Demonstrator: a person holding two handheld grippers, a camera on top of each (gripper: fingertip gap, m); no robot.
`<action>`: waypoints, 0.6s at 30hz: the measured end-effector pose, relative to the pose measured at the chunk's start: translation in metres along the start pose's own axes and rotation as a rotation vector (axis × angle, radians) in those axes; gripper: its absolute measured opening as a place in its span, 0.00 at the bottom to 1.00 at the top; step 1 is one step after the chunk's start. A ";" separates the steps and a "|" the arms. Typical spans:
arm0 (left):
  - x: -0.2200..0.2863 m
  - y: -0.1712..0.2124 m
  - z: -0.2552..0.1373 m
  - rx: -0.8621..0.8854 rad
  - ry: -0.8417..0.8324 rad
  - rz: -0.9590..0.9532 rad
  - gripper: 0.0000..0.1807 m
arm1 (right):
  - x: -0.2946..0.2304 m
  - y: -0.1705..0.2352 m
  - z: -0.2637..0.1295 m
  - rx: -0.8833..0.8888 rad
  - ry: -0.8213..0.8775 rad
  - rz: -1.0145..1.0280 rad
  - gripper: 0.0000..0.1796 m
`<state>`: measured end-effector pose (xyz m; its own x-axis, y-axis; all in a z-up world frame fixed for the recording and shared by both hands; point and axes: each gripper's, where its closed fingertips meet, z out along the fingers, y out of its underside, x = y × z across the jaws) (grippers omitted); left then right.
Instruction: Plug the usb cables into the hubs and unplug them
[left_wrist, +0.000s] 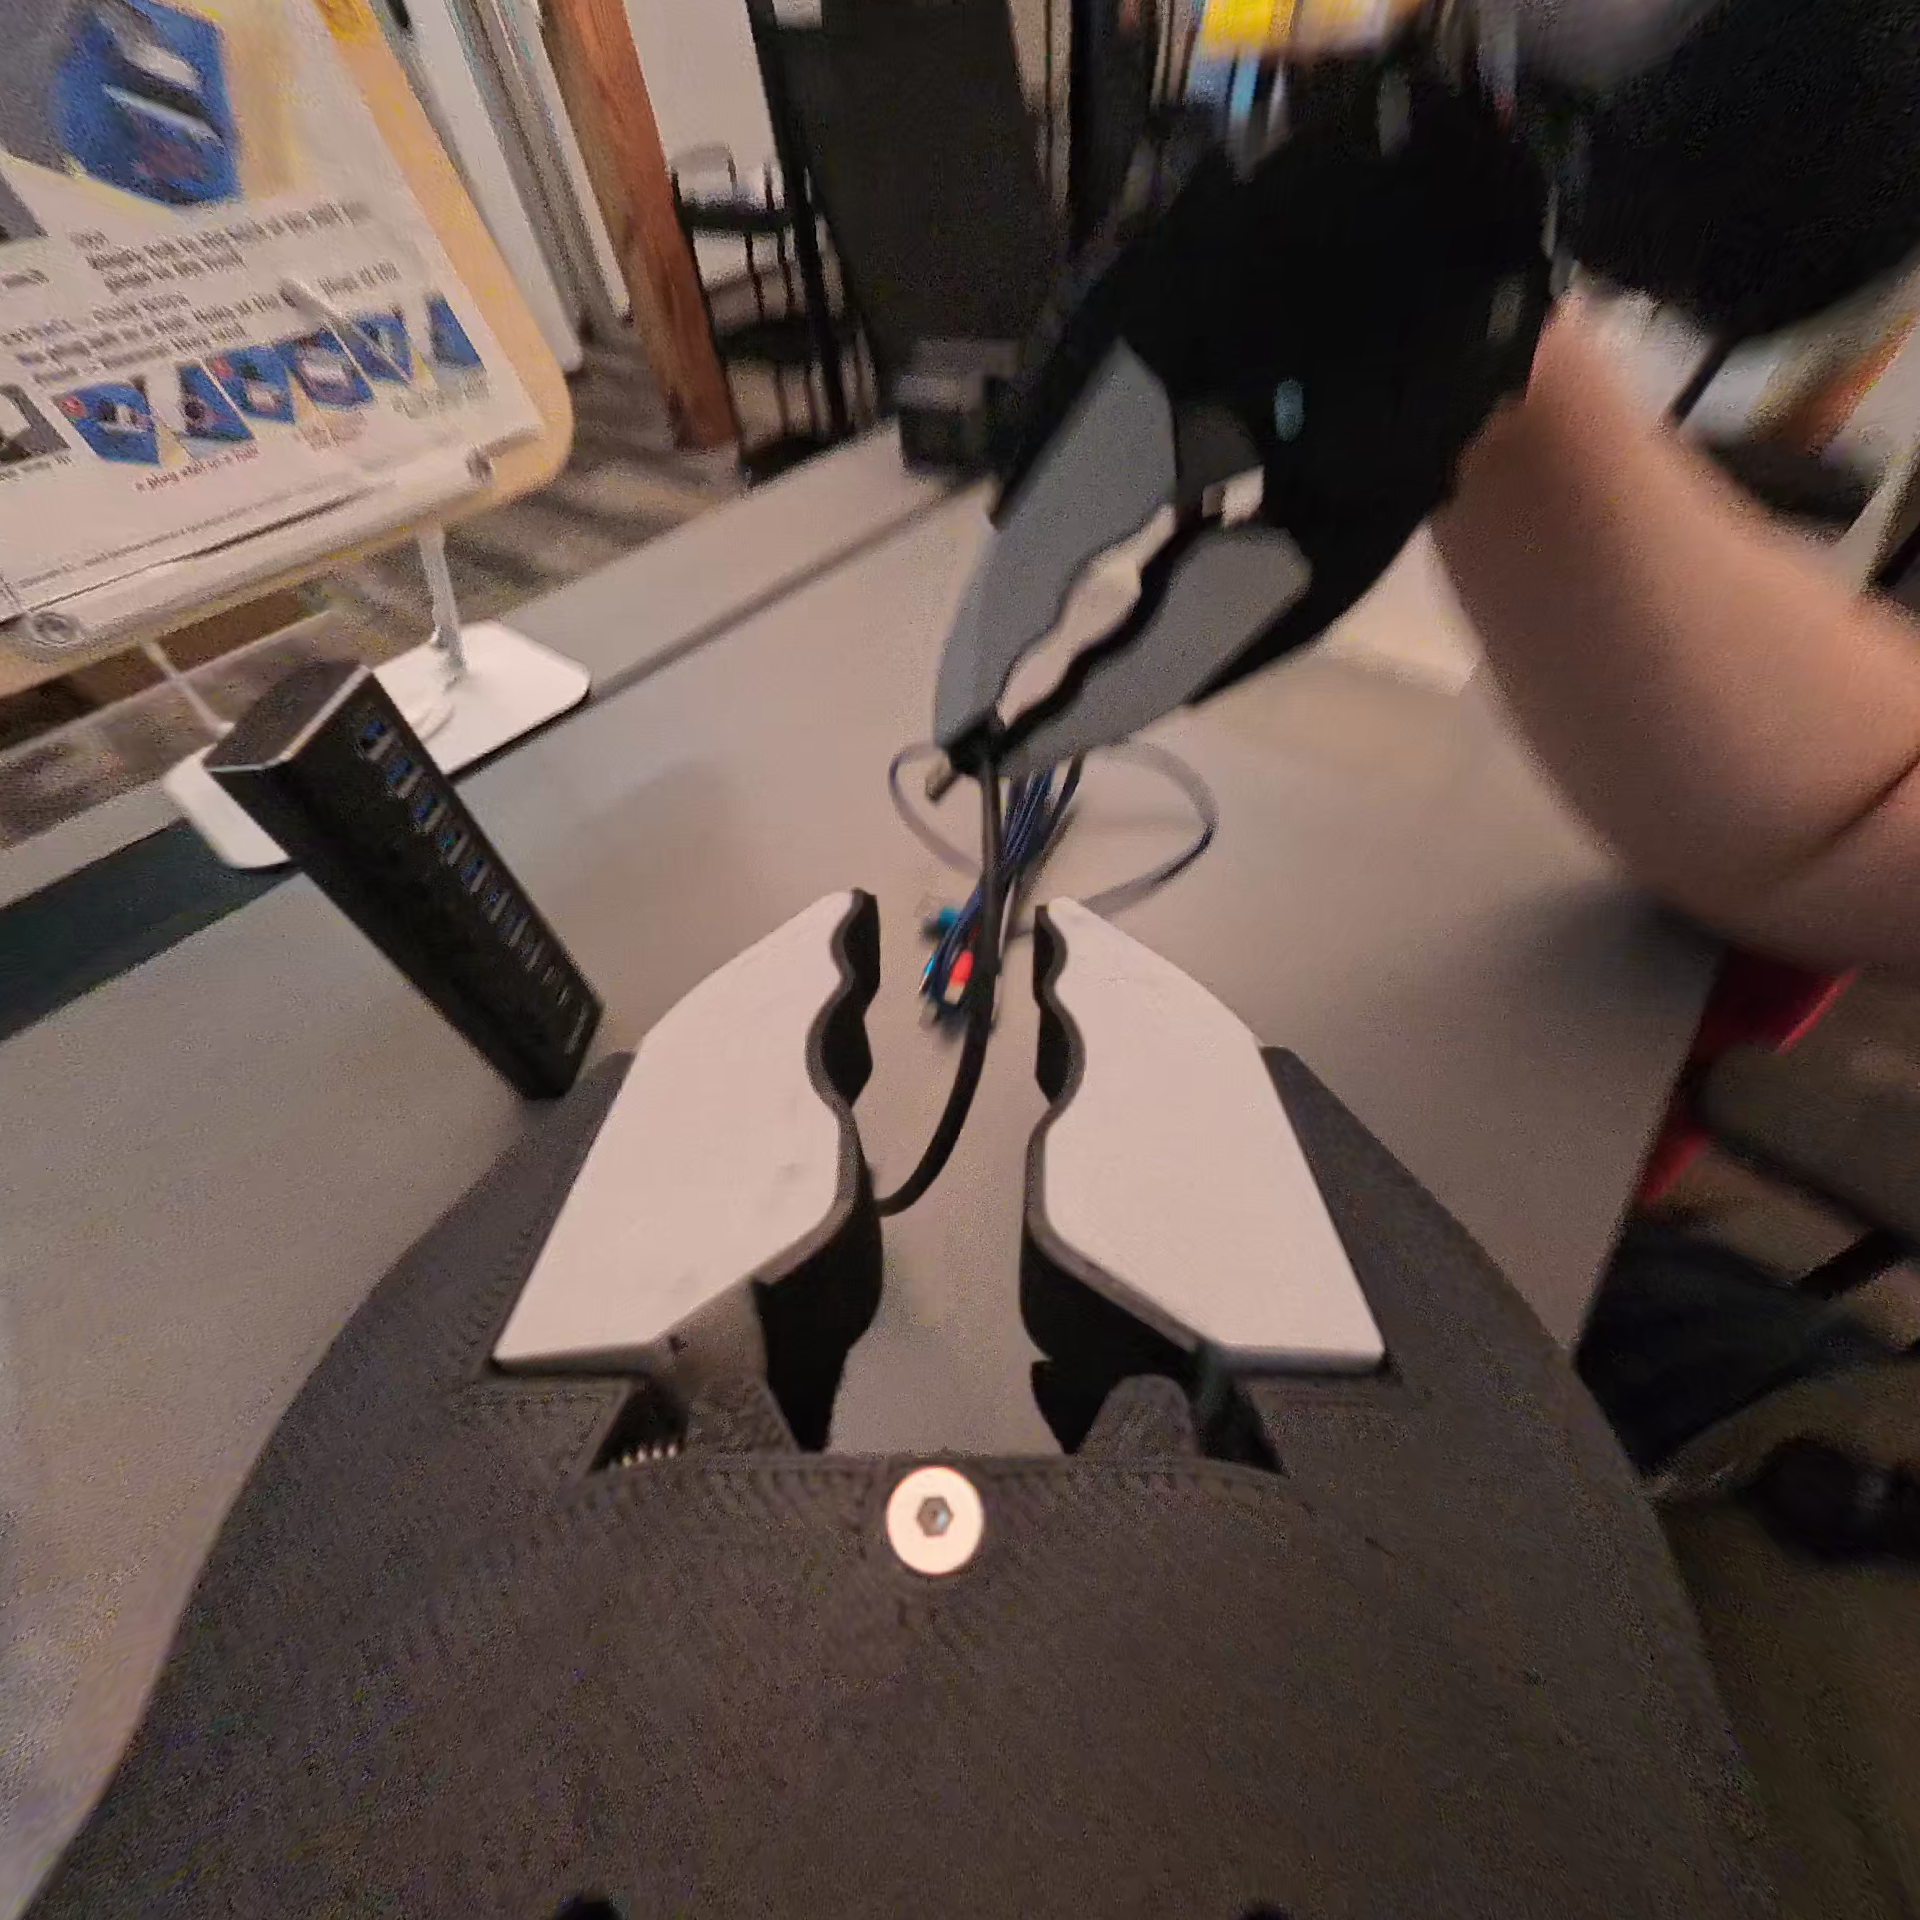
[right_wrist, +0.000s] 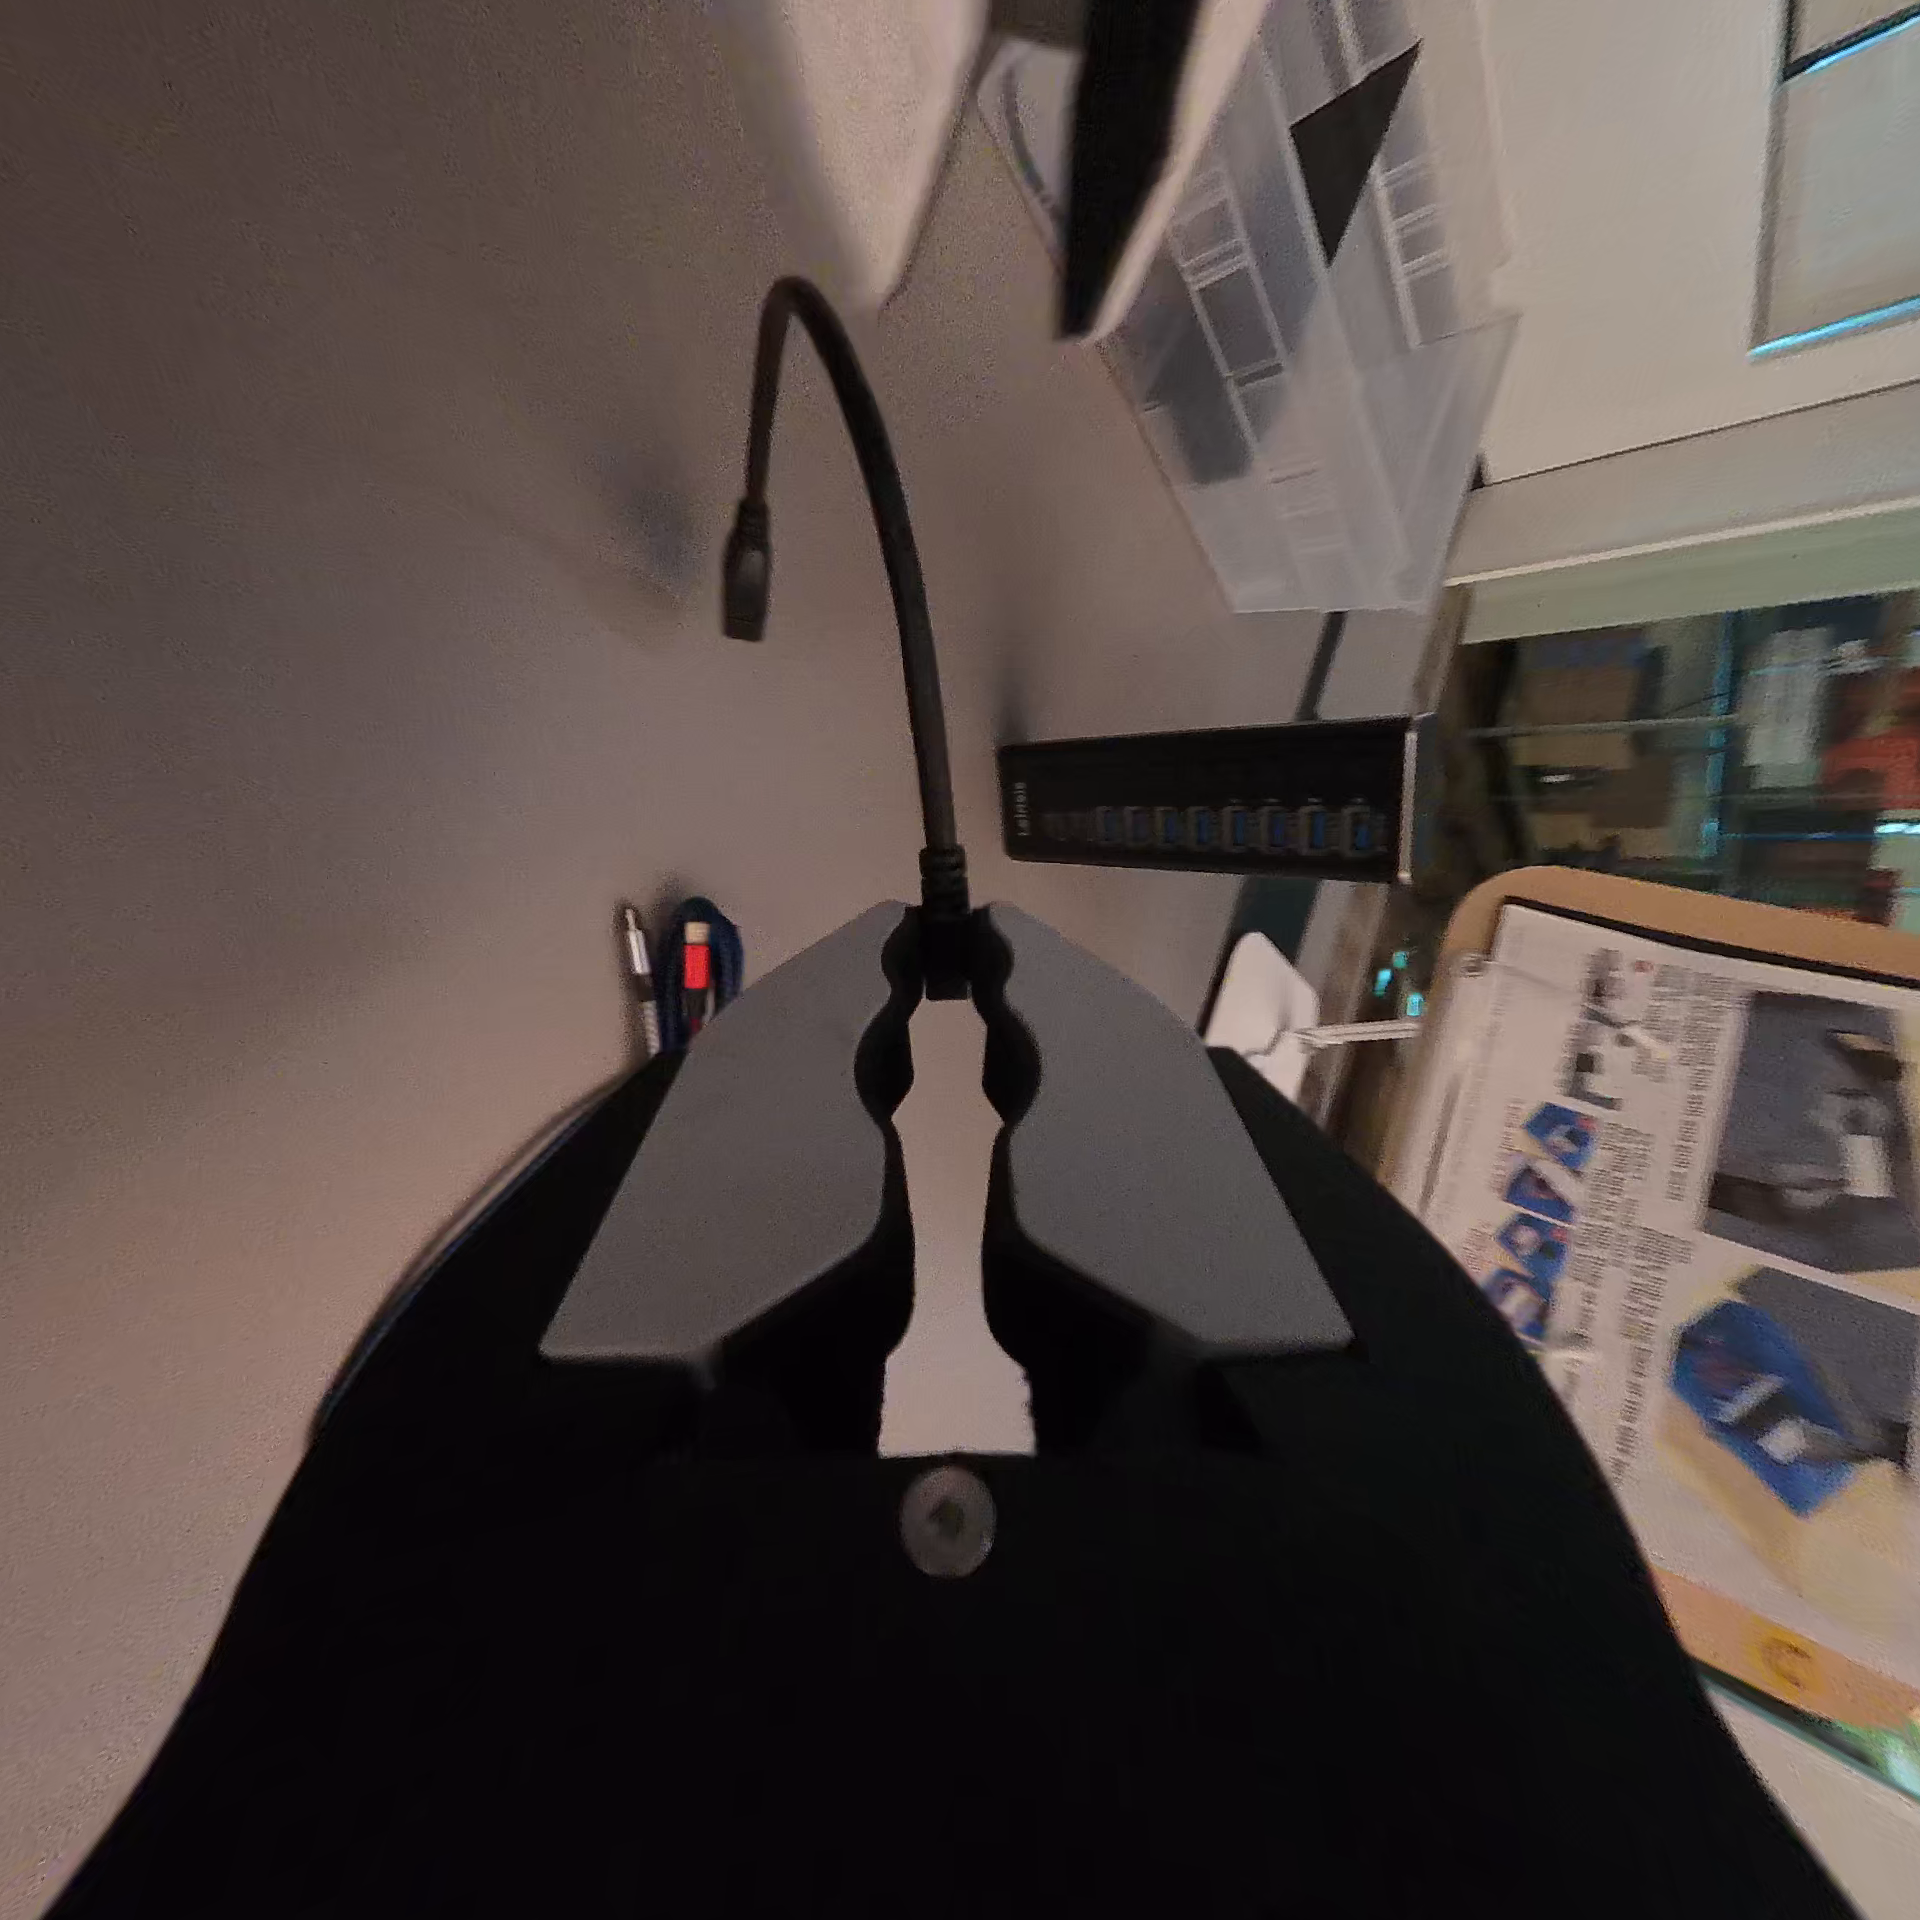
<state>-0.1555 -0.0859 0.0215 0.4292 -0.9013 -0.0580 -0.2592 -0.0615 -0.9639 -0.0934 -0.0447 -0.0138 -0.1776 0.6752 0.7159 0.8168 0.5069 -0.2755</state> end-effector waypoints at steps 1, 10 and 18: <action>-0.004 -0.014 -0.008 0.090 0.037 -0.091 0.16 | 0.004 0.000 -0.005 0.007 0.029 -0.018 0.05; -0.109 -0.004 0.021 0.156 -0.208 -0.191 0.32 | 0.037 -0.017 -0.089 0.045 0.342 -0.173 0.05; -0.181 0.070 0.103 0.006 -0.297 -0.143 0.43 | 0.049 -0.029 -0.155 0.090 0.569 -0.220 0.05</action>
<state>-0.1621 0.1166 -0.0619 0.6949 -0.7191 0.0059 -0.1734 -0.1754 -0.9691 -0.0410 -0.1089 0.1287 0.0043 0.1702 0.9854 0.7406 0.6616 -0.1175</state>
